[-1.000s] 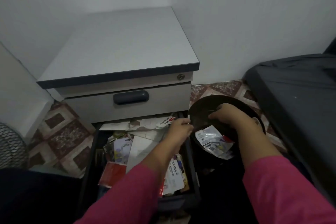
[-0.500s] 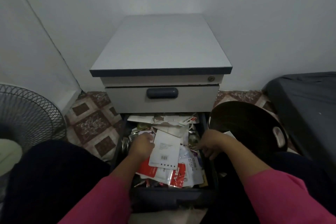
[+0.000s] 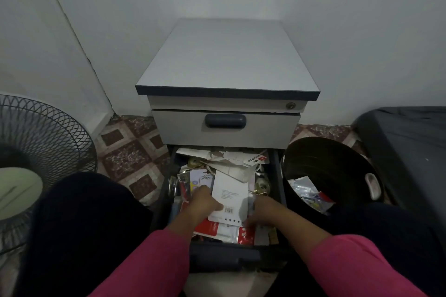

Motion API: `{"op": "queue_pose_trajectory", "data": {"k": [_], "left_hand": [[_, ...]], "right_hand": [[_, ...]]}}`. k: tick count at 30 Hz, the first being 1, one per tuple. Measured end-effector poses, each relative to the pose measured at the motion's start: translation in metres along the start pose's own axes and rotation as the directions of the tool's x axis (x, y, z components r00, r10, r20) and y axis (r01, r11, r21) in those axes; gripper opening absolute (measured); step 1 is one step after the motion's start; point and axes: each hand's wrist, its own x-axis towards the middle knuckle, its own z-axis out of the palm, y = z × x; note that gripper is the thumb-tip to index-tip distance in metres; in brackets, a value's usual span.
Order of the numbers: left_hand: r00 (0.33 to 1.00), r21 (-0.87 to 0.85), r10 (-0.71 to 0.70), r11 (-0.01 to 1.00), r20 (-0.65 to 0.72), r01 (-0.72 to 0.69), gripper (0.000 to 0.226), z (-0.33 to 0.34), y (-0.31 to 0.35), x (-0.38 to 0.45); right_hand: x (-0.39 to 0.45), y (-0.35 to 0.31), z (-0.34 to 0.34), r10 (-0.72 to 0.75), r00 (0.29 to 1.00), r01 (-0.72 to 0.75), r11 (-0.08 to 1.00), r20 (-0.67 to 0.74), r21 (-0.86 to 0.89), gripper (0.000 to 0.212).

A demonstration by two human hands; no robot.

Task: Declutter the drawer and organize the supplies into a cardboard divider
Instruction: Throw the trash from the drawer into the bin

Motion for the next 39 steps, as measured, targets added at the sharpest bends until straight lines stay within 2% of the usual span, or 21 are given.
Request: {"op": "queue_pose_trajectory", "data": {"k": [2, 4, 6, 9, 12, 14, 17, 21, 23, 25, 27, 30, 32, 35, 39], "left_hand": [[0.997, 0.032, -0.024, 0.999, 0.067, 0.022, 0.046, -0.013, 0.004, 0.004], [0.996, 0.105, -0.037, 0.994, 0.075, 0.029, 0.048, -0.027, 0.007, 0.006], [0.999, 0.271, -0.025, 0.962, 0.036, 0.014, 0.056, -0.037, 0.005, 0.008], [0.999, 0.472, -0.028, 0.882, 0.031, 0.01, 0.068, -0.043, -0.002, 0.006], [0.988, 0.441, -0.09, 0.897, 0.129, 0.025, 0.062, -0.037, -0.005, 0.008], [0.987, 0.427, -0.092, 0.904, 0.133, 0.026, 0.059, -0.035, -0.005, 0.008], [0.988, 0.388, -0.097, 0.921, 0.12, 0.043, 0.066, -0.039, -0.004, 0.007], [0.982, 0.358, -0.111, 0.933, 0.151, 0.051, 0.057, -0.051, -0.007, 0.008], [0.975, 0.321, -0.106, 0.946, 0.193, 0.04, 0.051, -0.057, -0.011, 0.009], [0.971, 0.264, -0.114, 0.963, 0.208, 0.056, 0.049, -0.061, -0.013, 0.008], [0.969, 0.266, -0.124, 0.962, 0.213, 0.064, 0.05, -0.064, -0.014, 0.006], [0.963, 0.302, -0.118, 0.952, 0.242, 0.04, 0.054, -0.068, -0.015, 0.005], [0.957, 0.319, -0.108, 0.948, 0.268, 0.018, 0.053, -0.069, -0.014, 0.001], [0.953, 0.286, -0.083, 0.958, 0.291, -0.004, 0.047, -0.071, -0.011, -0.004], [0.963, 0.174, -0.013, 0.984, 0.271, -0.036, 0.033, -0.083, -0.006, -0.005]], "right_hand": [[0.006, 0.001, 0.005, -0.031, 0.998, 0.025, 0.994, -0.059, -0.103, 0.047], [0.011, 0.001, 0.006, -0.098, 0.979, 0.065, 0.981, -0.179, -0.183, 0.044], [0.016, 0.003, 0.007, -0.197, 0.947, 0.115, 0.945, -0.253, -0.307, 0.065], [0.019, 0.002, 0.009, -0.246, 0.948, 0.127, 0.875, -0.203, -0.467, 0.087], [0.022, 0.002, 0.012, -0.234, 0.948, 0.109, 0.875, -0.215, -0.471, 0.081], [0.023, 0.003, 0.011, -0.241, 0.932, 0.095, 0.884, -0.271, -0.458, 0.066], [0.024, 0.003, 0.005, -0.195, 0.935, 0.083, 0.932, -0.295, -0.354, 0.048], [0.022, 0.001, -0.009, -0.082, 0.964, 0.068, 0.996, -0.251, -0.064, 0.032], [0.017, 0.001, -0.015, -0.076, 0.975, 0.083, 0.996, -0.209, 0.027, 0.024], [0.014, 0.001, -0.019, -0.092, 0.976, 0.101, 0.994, -0.197, 0.032, 0.026], [0.01, 0.0, -0.021, -0.108, 0.98, 0.115, 0.993, -0.17, 0.03, 0.037], [0.004, 0.001, -0.021, -0.093, 0.995, 0.096, 0.993, -0.037, 0.072, 0.061], [0.0, 0.002, -0.02, -0.079, 0.997, 0.079, 0.997, 0.018, 0.01, 0.07], [-0.002, 0.002, -0.021, -0.07, 0.997, 0.07, 0.998, 0.014, 0.0, 0.07], [-0.008, -0.002, -0.036, -0.03, 0.999, 0.031, 0.996, -0.012, 0.088, 0.055]]}}
